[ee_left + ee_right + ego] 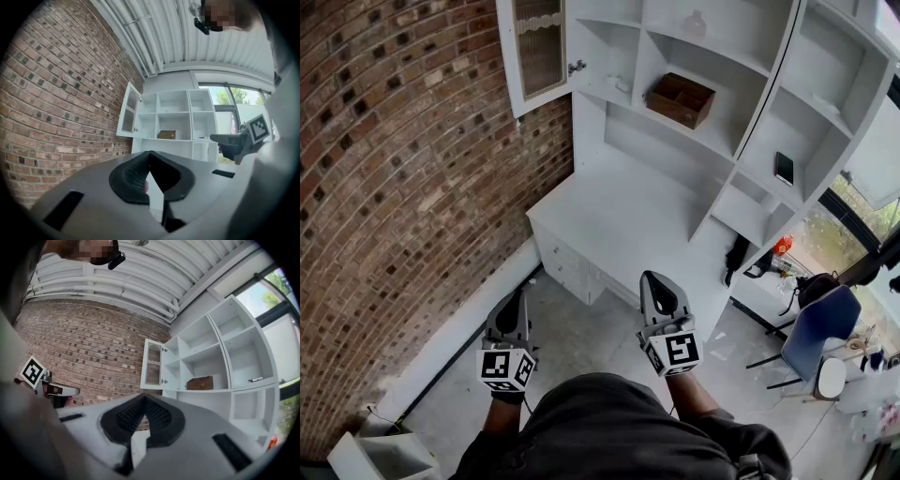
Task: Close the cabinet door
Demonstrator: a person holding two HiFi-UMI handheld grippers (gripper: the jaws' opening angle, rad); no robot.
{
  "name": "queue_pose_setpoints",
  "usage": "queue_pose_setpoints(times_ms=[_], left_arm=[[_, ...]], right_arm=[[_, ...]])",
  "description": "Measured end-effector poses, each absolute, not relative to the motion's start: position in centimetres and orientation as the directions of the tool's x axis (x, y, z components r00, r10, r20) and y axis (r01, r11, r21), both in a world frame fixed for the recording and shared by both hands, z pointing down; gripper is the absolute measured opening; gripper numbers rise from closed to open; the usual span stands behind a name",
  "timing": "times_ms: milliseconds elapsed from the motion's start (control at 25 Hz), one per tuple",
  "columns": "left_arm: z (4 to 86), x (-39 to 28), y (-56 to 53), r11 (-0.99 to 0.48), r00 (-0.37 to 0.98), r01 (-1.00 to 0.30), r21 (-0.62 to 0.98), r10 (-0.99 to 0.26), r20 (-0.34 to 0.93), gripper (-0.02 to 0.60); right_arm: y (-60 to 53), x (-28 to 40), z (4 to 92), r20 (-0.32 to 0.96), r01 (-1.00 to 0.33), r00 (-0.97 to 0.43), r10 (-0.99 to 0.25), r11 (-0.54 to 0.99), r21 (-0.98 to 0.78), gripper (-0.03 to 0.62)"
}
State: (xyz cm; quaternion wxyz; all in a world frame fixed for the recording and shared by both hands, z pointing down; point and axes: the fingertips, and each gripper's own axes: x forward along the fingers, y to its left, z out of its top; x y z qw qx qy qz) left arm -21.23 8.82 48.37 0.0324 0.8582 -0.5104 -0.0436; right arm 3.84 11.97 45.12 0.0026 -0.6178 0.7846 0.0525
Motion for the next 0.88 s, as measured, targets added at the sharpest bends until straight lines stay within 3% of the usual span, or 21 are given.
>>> queue_pose_setpoints(times_ms=[560,800,880], left_arm=[[47.98,-20.78,9.25,-0.469,0.465,-0.879,0.084,-0.883,-0.066,0.005],[47.79,-21.38,9.02,-0.427,0.422,-0.900,0.086,-0.904,-0.073,0.264],[47.78,-21.68,9.03,-0.416,0.410,-0.905,0.088,-0.909,-0.078,0.315]], right_arm=[[12.05,4.25,45.07,-0.079,-0.966,-0.252,-0.964,0.246,0.080,-0.005],[11.96,4.37,45.38,-0.089,-0.963,-0.269,-0.959,0.266,0.045,-0.003],[12.10,4.27,45.34,-0.095,-0.960,-0.279,-0.955,0.279,0.022,-0.003]])
